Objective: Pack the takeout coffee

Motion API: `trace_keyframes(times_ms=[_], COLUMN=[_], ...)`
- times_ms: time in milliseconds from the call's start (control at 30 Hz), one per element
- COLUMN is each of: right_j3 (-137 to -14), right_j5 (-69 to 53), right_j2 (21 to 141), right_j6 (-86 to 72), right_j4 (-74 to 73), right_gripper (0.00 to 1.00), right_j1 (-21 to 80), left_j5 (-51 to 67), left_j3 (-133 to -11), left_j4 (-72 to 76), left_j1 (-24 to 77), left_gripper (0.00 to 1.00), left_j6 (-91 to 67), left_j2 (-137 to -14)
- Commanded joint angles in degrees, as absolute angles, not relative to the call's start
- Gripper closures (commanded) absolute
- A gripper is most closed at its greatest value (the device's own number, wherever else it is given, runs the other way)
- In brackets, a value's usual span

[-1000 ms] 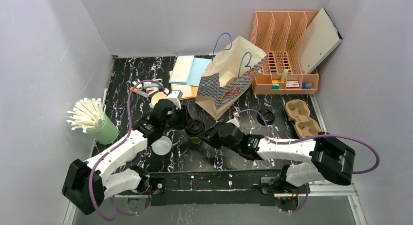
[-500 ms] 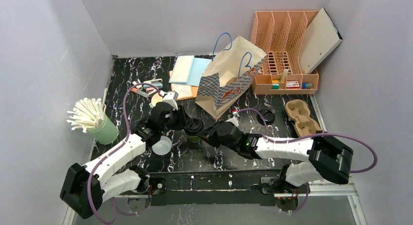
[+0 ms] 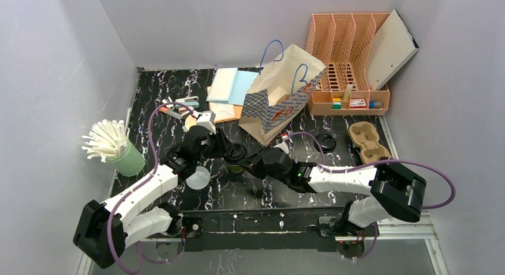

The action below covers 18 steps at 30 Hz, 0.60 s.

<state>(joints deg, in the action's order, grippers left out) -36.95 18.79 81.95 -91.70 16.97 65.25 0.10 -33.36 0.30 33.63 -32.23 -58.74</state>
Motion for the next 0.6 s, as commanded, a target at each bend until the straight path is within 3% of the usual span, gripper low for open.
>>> trace_keyframes(times_ms=[0,567], right_j3=[-34.27,-38.85], right_j5=[22.84,23.30], right_j2=[89.00,93.68], right_j6=[-88.68,-85.97], right_j4=[-4.46,-11.61], right_gripper=[0.91,0.90], right_j1=[63.89,63.90], left_j5=[5.69,5.56], left_j3=[-29.29,-27.86], left_j4=[-11.72,-10.24], left_j1=[35.06,35.07], left_gripper=[0.63,0.63], left_j6=[-32.81,-33.91], left_j2=[-60.47,-60.28])
